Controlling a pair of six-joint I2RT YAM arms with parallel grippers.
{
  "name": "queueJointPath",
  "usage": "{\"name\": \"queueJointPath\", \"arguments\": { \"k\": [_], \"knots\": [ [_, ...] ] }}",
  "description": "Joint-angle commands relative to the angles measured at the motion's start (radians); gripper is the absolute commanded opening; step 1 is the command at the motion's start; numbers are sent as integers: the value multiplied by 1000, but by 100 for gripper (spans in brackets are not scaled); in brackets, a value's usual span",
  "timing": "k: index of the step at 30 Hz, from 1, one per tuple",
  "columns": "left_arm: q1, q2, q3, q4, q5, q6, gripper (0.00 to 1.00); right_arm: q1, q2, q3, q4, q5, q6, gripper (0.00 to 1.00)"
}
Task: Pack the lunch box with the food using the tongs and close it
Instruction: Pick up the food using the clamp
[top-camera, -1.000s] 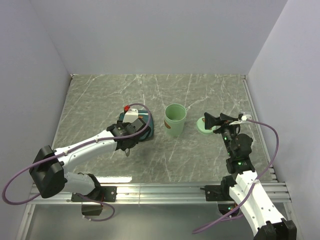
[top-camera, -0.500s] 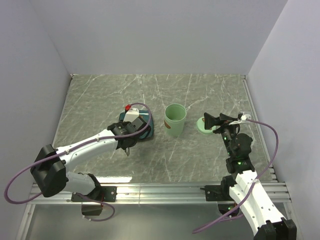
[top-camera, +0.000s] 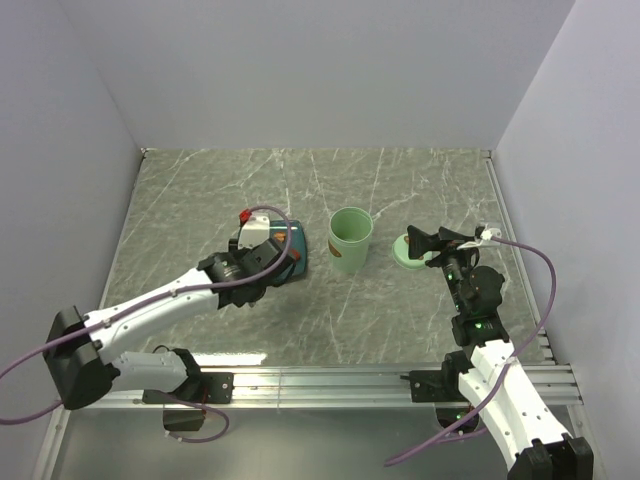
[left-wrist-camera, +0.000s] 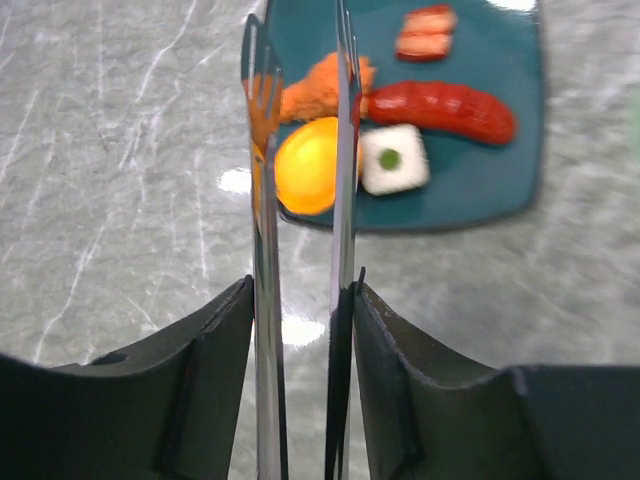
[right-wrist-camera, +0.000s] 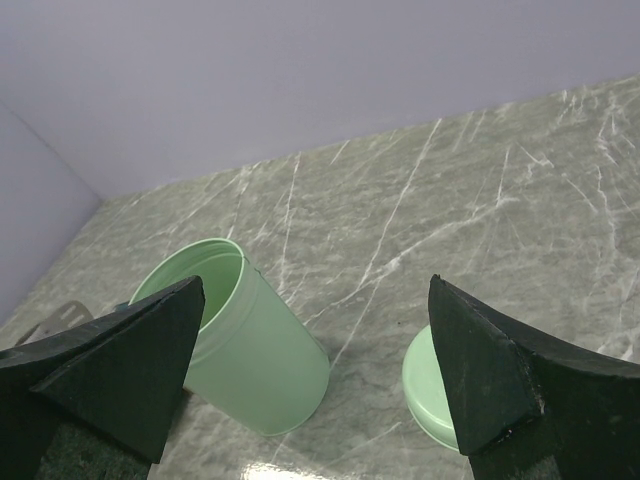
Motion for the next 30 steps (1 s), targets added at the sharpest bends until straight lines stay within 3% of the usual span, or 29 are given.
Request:
{"name": "queueJointPath", "arguments": {
  "k": [1, 10, 18, 23, 30],
  "knots": [
    [-68, -49, 47, -83, -70, -98, 49, 6, 1, 7, 38, -9, 3, 100],
    [-204, 43, 52, -258, -76, -265, 50, 6, -5, 2, 39, -21, 4, 100],
    [-207, -10, 11, -163, -28, -185, 47, 6, -28, 2, 22, -18, 6, 100],
    [-206, 49, 17, -167, -15, -176, 38, 6, -28, 2, 21, -18, 7, 100],
    [-206, 41, 11, -149, -5, -158, 32, 6, -26, 2, 24, -17, 7, 100]
  ]
}}
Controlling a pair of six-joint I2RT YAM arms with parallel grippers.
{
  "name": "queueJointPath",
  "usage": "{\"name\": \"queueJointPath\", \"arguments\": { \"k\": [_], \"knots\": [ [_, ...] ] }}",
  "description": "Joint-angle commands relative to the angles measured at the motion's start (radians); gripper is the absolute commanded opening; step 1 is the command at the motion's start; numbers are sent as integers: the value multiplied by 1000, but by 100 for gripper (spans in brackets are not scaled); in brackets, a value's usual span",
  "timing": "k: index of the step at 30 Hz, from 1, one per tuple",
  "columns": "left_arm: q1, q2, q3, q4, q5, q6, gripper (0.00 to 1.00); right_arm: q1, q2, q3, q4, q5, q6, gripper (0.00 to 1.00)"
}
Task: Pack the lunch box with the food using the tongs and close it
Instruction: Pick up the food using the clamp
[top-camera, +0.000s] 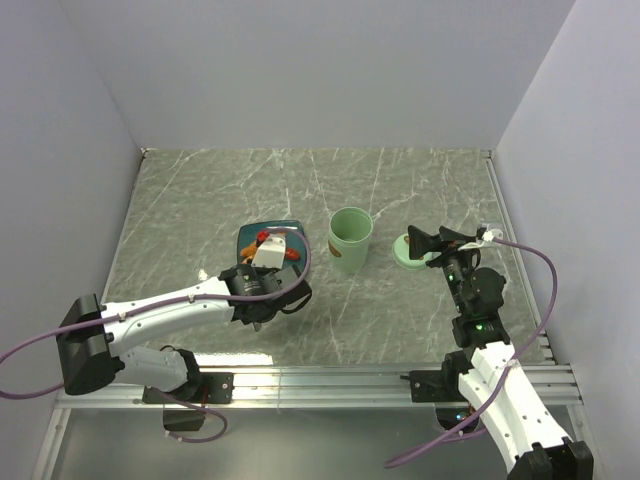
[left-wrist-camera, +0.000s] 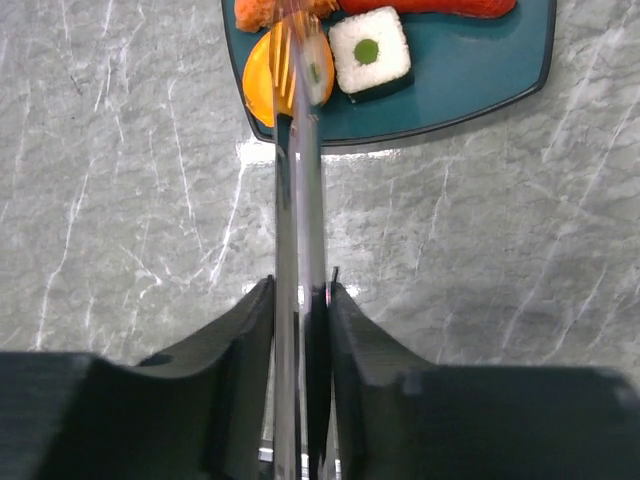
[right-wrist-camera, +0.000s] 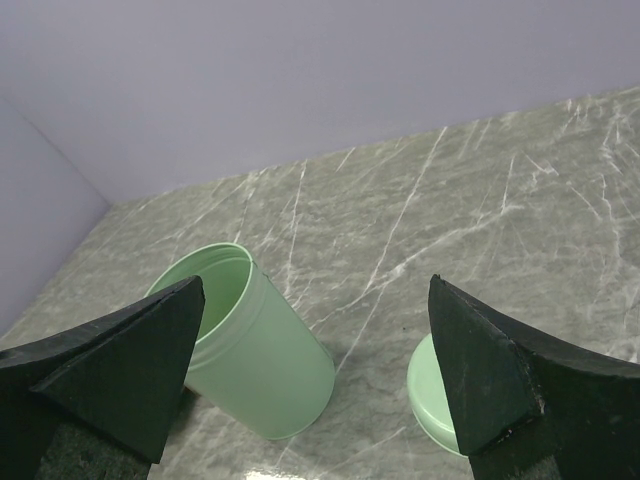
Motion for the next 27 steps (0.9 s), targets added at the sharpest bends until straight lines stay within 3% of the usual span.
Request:
{"name": "queueJointPath", "arguments": {
  "k": [1, 7, 16, 23, 27],
  "knots": [
    [-5, -13, 1, 29, 5, 16, 29, 5, -4, 1, 26, -9, 4, 100],
    [-4, -58, 20, 12, -55, -9, 11, 5, 3, 2, 31, -7, 4, 100],
    [-5, -154, 57, 8, -133, -27, 9, 6, 5, 1, 35, -4, 4, 100],
    [-4, -151, 107, 141, -148, 124, 11, 6, 8, 1, 34, -1, 4, 100],
    [-4, -149, 146, 325, -98, 301, 10, 6, 17, 4, 35, 6, 2, 100]
  ]
}}
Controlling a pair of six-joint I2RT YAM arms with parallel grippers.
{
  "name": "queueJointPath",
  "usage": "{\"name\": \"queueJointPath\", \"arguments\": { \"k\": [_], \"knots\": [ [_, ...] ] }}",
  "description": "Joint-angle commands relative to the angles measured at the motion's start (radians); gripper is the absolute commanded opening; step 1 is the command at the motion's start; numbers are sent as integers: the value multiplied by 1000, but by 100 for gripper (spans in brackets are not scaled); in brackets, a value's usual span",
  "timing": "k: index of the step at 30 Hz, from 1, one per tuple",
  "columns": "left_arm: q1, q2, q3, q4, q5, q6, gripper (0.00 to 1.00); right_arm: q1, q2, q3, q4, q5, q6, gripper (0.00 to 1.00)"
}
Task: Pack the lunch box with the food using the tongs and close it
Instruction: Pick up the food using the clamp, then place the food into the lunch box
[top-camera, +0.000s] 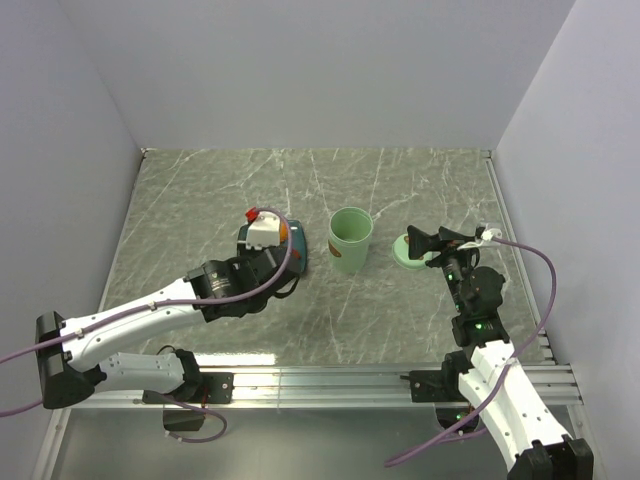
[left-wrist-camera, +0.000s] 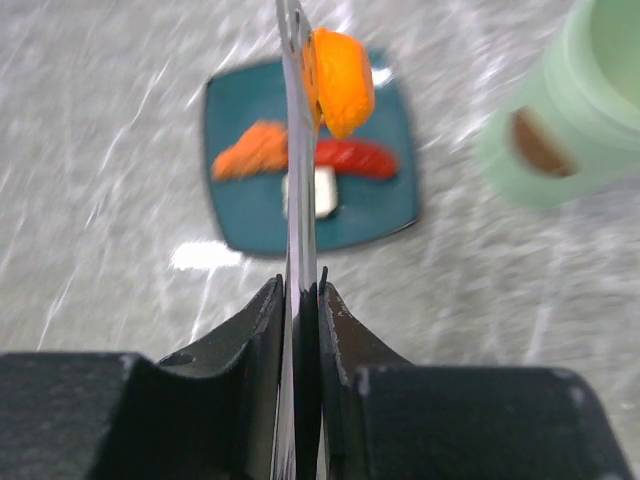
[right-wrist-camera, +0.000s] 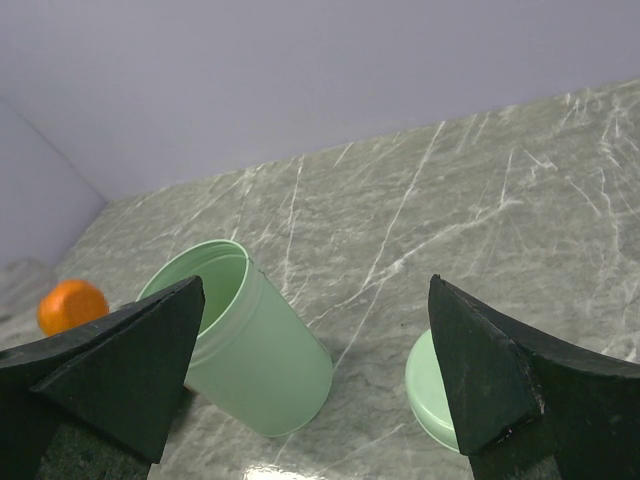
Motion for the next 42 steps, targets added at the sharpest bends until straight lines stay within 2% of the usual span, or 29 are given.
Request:
{"name": "queueJointPath", "arguments": {
  "k": [1, 4, 15, 24, 27, 30, 33, 39, 42],
  "knots": [
    [-4, -8, 65, 261, 20, 223, 10, 6, 9, 2, 36, 6, 1, 100],
    [-4, -14, 79, 381, 85, 326, 10, 6, 16, 7, 34, 12, 1, 100],
    [-22, 51, 150, 536, 209, 474, 10, 6, 19, 8, 31, 27, -4, 100],
    [-27, 89, 154, 517, 266, 471, 12, 5, 32, 10, 36, 26, -4, 100],
    [-29, 100, 153, 509, 274, 468, 18, 5, 35, 8, 37, 26, -4, 100],
    [-27, 107, 151, 510, 263, 466, 37, 6, 35, 10, 36, 26, -2, 100],
    [-27, 107, 150, 513, 255, 465, 47, 6, 33, 8, 37, 26, -4, 100],
    [-29, 97, 139, 507, 222, 442, 48, 5, 32, 8, 37, 26, -2, 100],
    [-27, 83, 128, 445, 143, 373, 47, 5, 32, 7, 39, 26, -4, 100]
  ]
}}
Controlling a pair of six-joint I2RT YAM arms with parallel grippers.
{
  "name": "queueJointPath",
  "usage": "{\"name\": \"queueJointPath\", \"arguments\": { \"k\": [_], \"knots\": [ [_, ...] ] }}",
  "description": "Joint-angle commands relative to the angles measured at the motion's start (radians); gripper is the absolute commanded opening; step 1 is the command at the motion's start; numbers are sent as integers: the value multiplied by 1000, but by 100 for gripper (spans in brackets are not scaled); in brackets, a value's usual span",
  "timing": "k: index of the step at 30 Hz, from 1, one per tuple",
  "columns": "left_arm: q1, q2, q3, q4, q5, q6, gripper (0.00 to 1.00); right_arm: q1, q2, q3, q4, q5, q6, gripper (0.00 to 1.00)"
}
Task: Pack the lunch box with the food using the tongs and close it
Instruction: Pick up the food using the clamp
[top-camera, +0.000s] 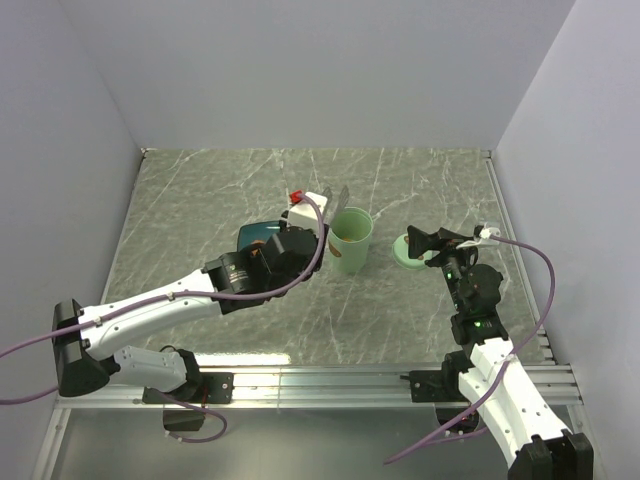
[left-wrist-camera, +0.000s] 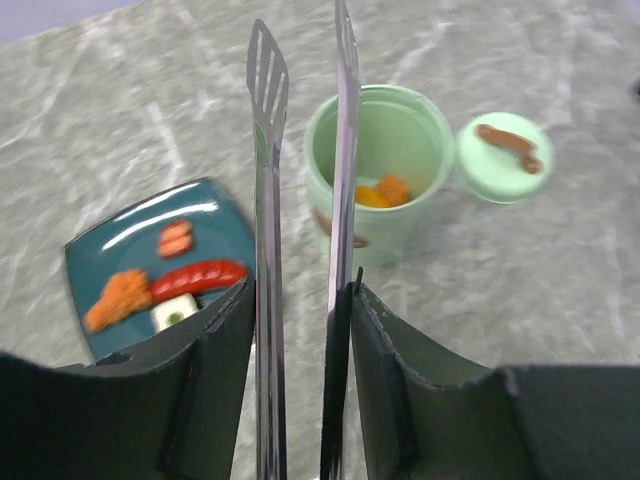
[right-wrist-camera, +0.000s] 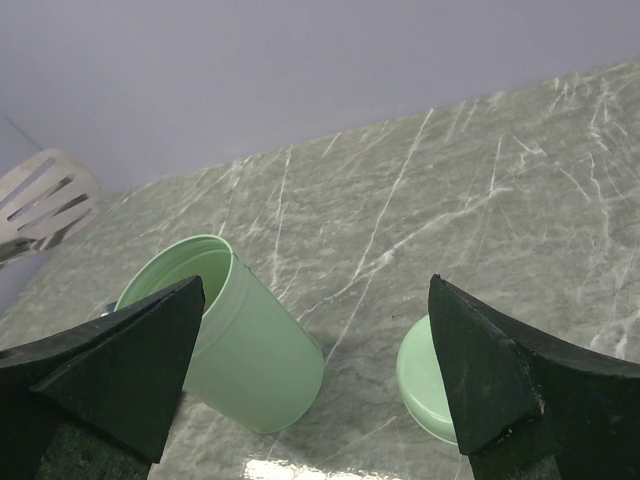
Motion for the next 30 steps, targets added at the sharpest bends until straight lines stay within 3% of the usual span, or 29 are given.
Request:
{"name": "queueJointPath", "arguments": {
  "k": [1, 7, 11, 23, 30],
  "knots": [
    [-3, -35, 6, -53, -140, -87, 47, 6, 0, 7, 40, 6, -4, 100],
    [-3, -124, -90, -309, -289, -374, 48, 5, 15, 8, 57, -10, -2, 100],
    [-3, -137, -133, -414, -257, -506, 51, 5, 31, 13, 63, -27, -2, 100],
    [-19, -22, -175, -589, -218, -670, 52, 8, -6, 2, 51, -27, 1, 100],
    [-26, -19, -193, -546, -179, -629, 56, 6, -18, 4, 40, -25, 1, 100]
  ]
}}
